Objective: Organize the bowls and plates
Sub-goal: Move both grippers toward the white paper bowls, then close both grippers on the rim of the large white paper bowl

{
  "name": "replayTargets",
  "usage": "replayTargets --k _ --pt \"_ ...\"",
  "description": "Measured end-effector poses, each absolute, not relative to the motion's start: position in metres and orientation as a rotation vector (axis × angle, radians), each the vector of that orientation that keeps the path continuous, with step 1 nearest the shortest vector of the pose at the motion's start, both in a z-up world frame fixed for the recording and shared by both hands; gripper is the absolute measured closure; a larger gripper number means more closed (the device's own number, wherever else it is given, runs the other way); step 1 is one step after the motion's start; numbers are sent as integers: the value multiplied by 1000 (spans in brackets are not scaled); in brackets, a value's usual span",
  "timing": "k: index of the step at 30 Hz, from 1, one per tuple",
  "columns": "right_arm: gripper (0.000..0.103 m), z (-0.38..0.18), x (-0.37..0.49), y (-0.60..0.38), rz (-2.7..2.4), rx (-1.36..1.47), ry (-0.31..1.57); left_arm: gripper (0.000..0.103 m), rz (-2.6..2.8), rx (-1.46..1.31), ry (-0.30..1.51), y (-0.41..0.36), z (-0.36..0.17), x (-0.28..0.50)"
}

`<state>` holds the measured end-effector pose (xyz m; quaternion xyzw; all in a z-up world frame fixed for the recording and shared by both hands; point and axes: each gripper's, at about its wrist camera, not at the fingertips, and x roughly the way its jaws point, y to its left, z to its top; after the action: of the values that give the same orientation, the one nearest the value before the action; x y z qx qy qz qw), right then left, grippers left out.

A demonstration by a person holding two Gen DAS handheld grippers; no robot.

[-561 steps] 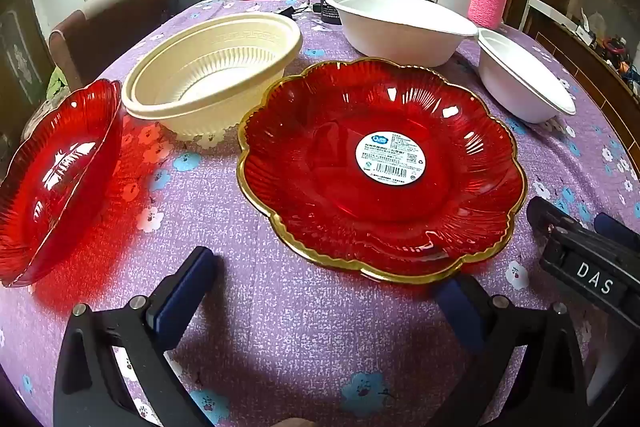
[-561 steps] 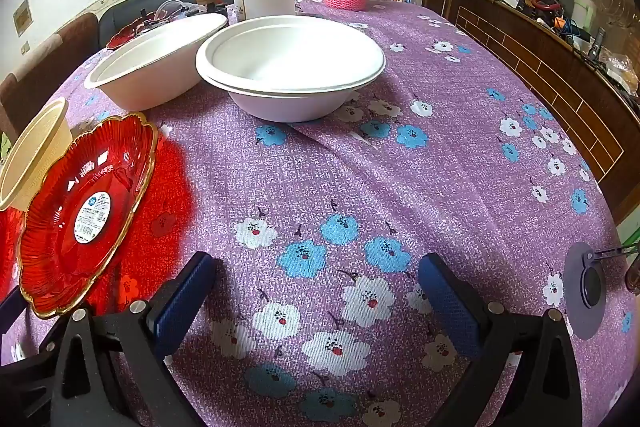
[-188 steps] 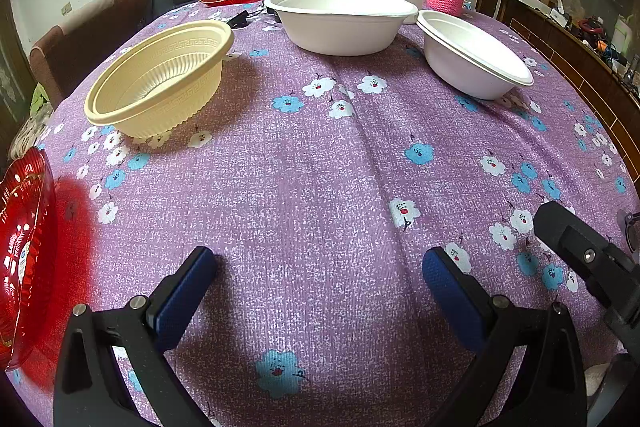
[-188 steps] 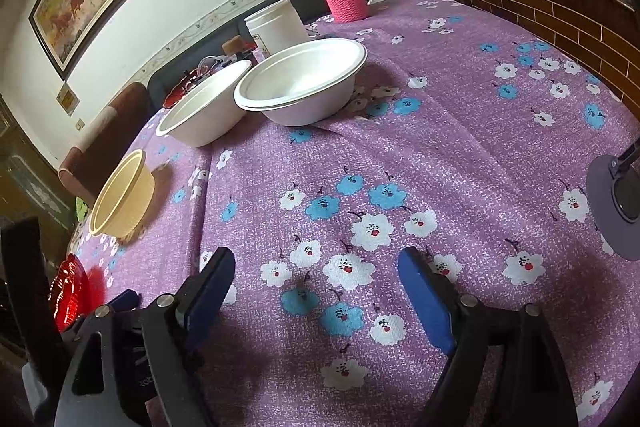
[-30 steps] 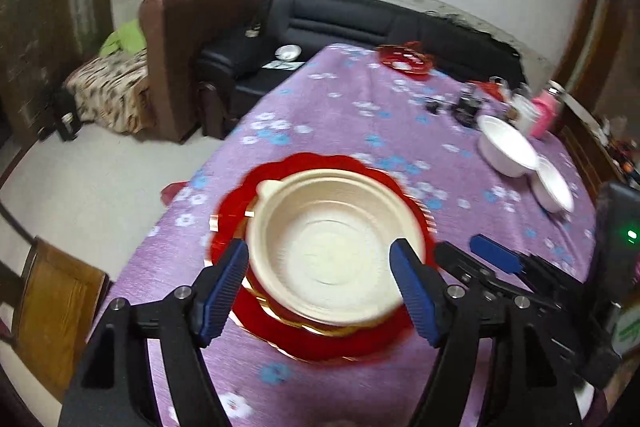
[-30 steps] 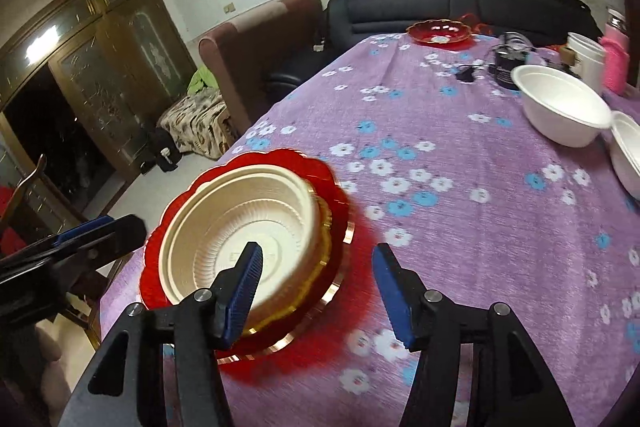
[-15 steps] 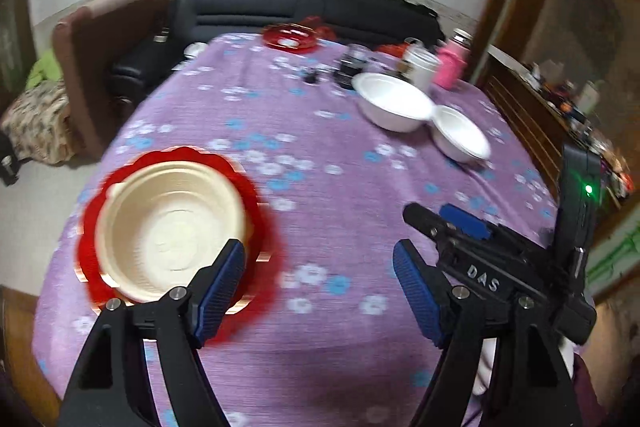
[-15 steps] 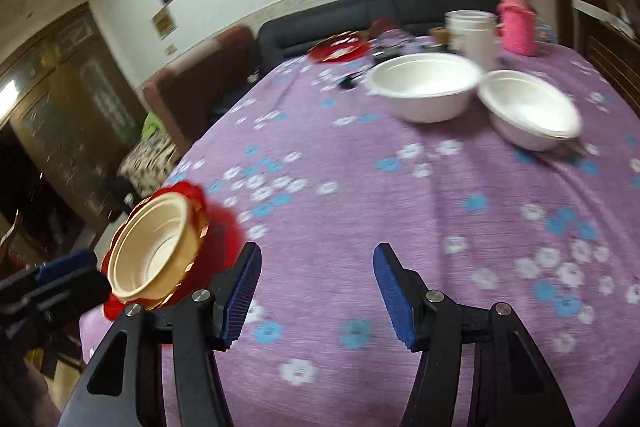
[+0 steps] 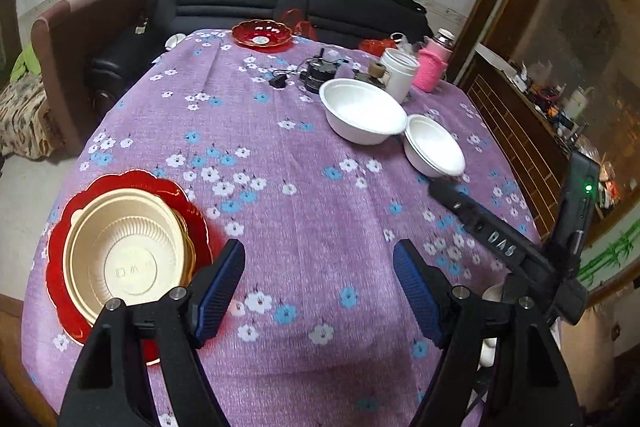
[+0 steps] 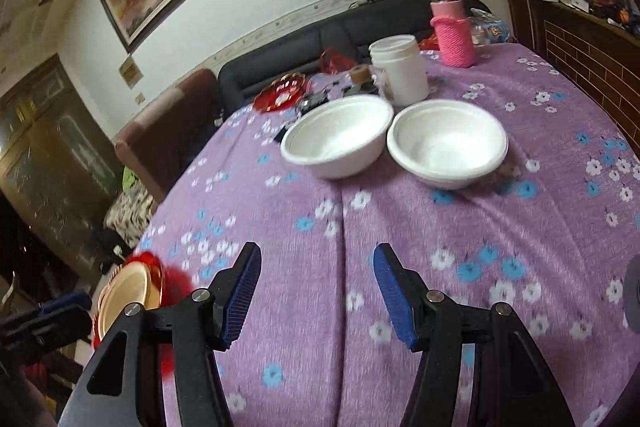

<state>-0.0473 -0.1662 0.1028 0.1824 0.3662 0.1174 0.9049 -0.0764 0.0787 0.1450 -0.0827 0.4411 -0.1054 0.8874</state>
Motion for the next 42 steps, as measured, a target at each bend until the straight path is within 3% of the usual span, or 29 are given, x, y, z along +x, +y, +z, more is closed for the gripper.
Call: replayTargets --k 6,9,12,22,33,34,35,36,37,42 --pt "40 106 3 -183 266 552 725 27 -198 -264 919 85 160 -32" --pt "40 94 20 -196 290 644 710 19 -151 -269 894 85 164 -5" --pt "40 69 37 -210 283 679 771 18 -125 -271 896 78 158 27" --pt "40 39 47 -229 235 760 828 18 -90 -298 982 15 80 148" --pt "40 29 52 -233 211 770 864 19 -87 -331 1078 -19 33 205" --pt "40 30 52 -232 208 764 862 32 -94 -309 1096 -22 30 205" --pt "40 30 52 -232 206 760 861 65 -101 -282 1114 -25 27 205" --pt "40 31 51 -232 207 759 860 81 -102 -261 1135 -25 24 205" --pt "40 31 50 -231 206 753 858 89 -102 -249 1166 -24 20 205" --pt "40 30 51 -229 208 750 868 93 -125 -254 1154 -5 26 185"
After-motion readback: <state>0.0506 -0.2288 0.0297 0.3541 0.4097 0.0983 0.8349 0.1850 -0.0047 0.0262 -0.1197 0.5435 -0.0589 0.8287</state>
